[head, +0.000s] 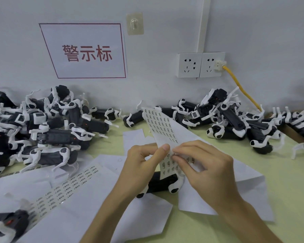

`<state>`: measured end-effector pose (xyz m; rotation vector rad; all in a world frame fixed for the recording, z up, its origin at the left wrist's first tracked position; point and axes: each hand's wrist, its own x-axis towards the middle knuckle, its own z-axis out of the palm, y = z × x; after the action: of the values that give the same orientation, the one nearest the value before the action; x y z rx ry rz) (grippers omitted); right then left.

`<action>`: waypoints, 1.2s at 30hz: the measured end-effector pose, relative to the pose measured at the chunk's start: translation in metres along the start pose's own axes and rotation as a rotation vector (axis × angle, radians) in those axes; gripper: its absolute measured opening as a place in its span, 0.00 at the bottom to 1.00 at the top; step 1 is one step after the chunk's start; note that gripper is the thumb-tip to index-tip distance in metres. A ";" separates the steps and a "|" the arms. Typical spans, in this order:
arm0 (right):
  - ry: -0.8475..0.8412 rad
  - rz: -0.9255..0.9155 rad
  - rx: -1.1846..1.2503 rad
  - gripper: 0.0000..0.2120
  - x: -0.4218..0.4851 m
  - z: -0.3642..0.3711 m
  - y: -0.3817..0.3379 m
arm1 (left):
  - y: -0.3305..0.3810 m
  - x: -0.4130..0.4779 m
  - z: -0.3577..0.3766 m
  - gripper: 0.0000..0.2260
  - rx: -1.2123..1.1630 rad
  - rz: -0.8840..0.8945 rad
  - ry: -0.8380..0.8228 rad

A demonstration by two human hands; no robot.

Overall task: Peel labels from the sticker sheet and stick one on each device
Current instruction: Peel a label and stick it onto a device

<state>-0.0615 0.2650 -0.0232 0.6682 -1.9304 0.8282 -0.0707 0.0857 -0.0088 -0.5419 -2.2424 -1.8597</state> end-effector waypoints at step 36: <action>-0.101 0.898 1.003 0.12 0.020 -0.021 0.010 | 0.006 -0.007 0.005 0.07 0.523 0.192 0.319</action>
<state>-0.0662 0.2852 -0.0006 0.3408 -1.7890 2.4335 -0.0616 0.0909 -0.0065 -0.3255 -2.2326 -1.1086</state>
